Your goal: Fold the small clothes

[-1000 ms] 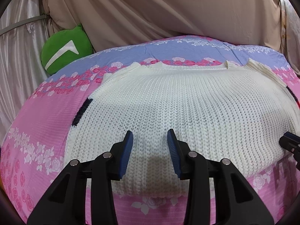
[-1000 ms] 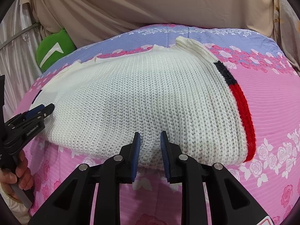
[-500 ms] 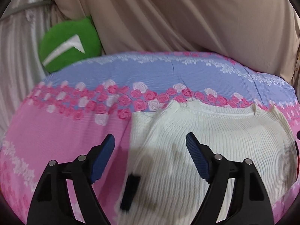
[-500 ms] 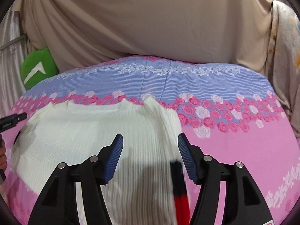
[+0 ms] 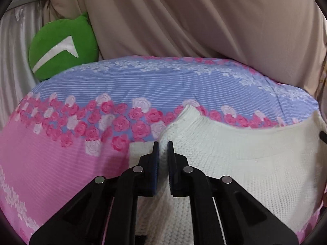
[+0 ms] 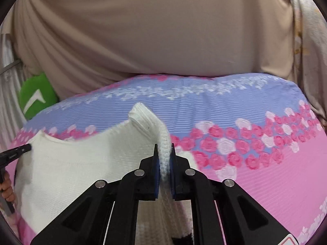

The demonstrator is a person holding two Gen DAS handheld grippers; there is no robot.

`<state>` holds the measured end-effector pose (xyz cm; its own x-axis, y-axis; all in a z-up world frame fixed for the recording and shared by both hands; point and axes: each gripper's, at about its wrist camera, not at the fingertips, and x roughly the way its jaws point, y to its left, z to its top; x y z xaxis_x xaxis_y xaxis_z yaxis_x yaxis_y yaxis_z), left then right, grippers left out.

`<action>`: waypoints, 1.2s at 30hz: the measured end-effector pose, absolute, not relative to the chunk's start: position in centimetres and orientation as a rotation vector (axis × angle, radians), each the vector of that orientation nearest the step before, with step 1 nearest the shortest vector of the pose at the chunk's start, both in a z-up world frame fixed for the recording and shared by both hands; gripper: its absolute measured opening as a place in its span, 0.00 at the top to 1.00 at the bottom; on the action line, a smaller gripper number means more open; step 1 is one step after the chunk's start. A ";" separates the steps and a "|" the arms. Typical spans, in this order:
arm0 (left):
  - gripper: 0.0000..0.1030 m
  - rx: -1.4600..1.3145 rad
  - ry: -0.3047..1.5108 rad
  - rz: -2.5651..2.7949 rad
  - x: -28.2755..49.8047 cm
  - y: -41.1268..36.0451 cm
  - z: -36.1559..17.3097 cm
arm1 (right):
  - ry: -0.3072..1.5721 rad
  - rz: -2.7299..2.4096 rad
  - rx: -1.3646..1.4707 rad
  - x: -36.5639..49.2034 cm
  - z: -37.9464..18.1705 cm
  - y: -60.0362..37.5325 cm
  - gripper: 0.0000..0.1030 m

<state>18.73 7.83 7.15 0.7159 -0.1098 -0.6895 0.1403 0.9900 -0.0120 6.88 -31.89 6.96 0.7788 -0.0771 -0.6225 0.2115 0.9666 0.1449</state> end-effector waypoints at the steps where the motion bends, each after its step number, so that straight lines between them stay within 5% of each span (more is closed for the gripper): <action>1: 0.93 0.061 0.782 -0.120 19.4 7.6 6.3 | 0.730 -0.192 0.196 8.1 5.3 -32.4 0.93; 3: 0.93 0.077 0.865 -0.099 21.1 7.2 3.5 | 0.867 -0.193 0.224 10.0 1.7 -33.2 0.92; 6: 0.89 0.123 0.811 -0.077 20.0 6.5 4.0 | 0.793 -0.189 0.223 8.4 3.7 -32.9 0.90; 8: 0.85 0.129 0.773 -0.070 18.6 6.5 5.4 | 0.708 -0.197 0.237 5.9 6.1 -32.4 0.80; 12: 0.63 0.158 0.673 -0.067 14.0 6.0 8.4 | 0.658 -0.103 0.231 2.3 8.3 -29.5 0.80; 21: 0.63 0.189 0.775 -0.204 6.1 2.1 4.1 | 0.820 0.232 0.097 -1.6 2.9 -16.5 0.80; 36: 0.56 0.143 0.788 -0.141 2.9 3.5 2.0 | 0.837 0.187 0.085 -6.4 0.9 -17.2 0.76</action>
<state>2.92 3.54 1.95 0.6967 -0.0725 -0.7137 0.1794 0.9809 0.0754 -6.38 -17.19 0.90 0.6542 0.1980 -0.7300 -0.1313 0.9802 0.1482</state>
